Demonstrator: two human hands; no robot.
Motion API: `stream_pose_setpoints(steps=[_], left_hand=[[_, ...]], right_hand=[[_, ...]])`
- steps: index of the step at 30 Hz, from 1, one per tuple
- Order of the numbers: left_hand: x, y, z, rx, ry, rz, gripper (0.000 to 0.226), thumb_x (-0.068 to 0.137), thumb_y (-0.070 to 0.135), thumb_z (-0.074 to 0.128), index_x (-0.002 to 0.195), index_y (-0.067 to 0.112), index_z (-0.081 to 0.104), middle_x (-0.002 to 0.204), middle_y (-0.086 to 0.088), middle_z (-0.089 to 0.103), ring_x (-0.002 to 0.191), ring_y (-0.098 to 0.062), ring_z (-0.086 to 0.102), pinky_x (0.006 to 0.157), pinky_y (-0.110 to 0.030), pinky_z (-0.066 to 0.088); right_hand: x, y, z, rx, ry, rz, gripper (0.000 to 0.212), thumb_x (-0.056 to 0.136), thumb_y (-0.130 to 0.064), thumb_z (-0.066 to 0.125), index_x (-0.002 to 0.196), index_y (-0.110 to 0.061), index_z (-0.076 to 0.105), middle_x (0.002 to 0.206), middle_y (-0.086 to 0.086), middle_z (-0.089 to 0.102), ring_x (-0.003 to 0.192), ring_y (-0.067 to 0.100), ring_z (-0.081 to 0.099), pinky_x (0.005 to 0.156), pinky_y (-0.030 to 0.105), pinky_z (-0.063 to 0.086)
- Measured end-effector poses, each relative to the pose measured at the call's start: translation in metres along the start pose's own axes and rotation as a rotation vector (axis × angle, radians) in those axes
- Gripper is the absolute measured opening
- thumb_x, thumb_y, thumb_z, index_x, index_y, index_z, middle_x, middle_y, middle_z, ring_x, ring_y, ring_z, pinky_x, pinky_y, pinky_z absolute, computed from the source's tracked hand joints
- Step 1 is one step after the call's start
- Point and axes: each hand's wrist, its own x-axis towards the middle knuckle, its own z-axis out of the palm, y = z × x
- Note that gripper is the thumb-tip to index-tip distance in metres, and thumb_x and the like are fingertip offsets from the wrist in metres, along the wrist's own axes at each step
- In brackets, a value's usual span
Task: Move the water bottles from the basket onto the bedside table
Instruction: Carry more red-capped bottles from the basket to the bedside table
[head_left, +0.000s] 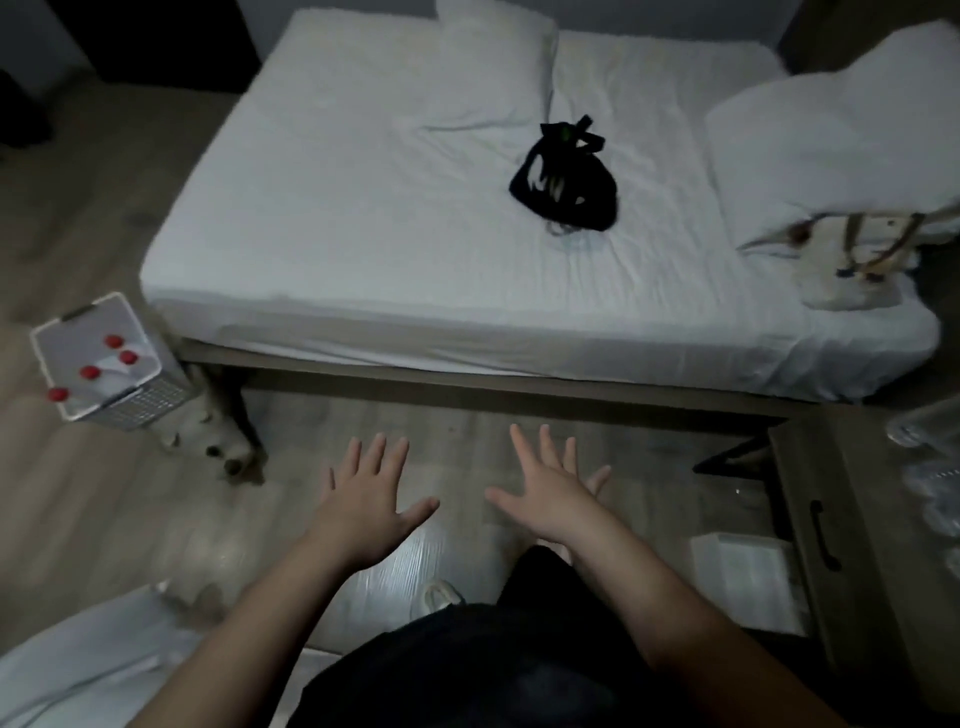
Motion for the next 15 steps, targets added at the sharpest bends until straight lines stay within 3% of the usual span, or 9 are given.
stream_pose_setpoints(steps=[9, 11, 15], left_hand=[[-0.003, -0.077, -0.014, -0.052, 0.022, -0.164, 0.08, 0.087, 0.065, 0.033, 0.15, 0.027, 0.001, 0.159, -0.001, -0.009, 0.146, -0.024, -0.015, 0.117, -0.053, 0.001], [0.001, -0.09, -0.022, -0.092, 0.057, -0.196, 0.075, 0.089, 0.061, 0.036, 0.149, 0.025, 0.009, 0.159, 0.0, 0.003, 0.147, -0.023, -0.004, 0.118, -0.051, 0.005], [0.021, -0.135, -0.039, -0.278, 0.139, -0.278, 0.062, 0.089, 0.05, 0.046, 0.143, 0.023, 0.028, 0.145, -0.003, 0.042, 0.133, -0.022, 0.039, 0.111, -0.044, 0.03]], right_hand=[[0.04, -0.087, 0.004, -0.16, -0.103, -0.164, 0.091, 0.081, -0.066, 0.049, 0.149, -0.037, -0.002, 0.159, 0.002, -0.015, 0.145, 0.032, -0.015, 0.109, 0.066, -0.007], [0.052, -0.106, 0.003, -0.146, -0.117, -0.215, 0.083, 0.085, -0.056, 0.052, 0.151, -0.03, 0.009, 0.161, 0.004, 0.0, 0.147, 0.029, -0.001, 0.116, 0.057, 0.005], [0.094, -0.16, 0.0, -0.13, -0.207, -0.293, 0.071, 0.088, -0.045, 0.053, 0.148, -0.016, 0.026, 0.153, 0.011, 0.029, 0.14, 0.026, 0.03, 0.114, 0.035, 0.027]])
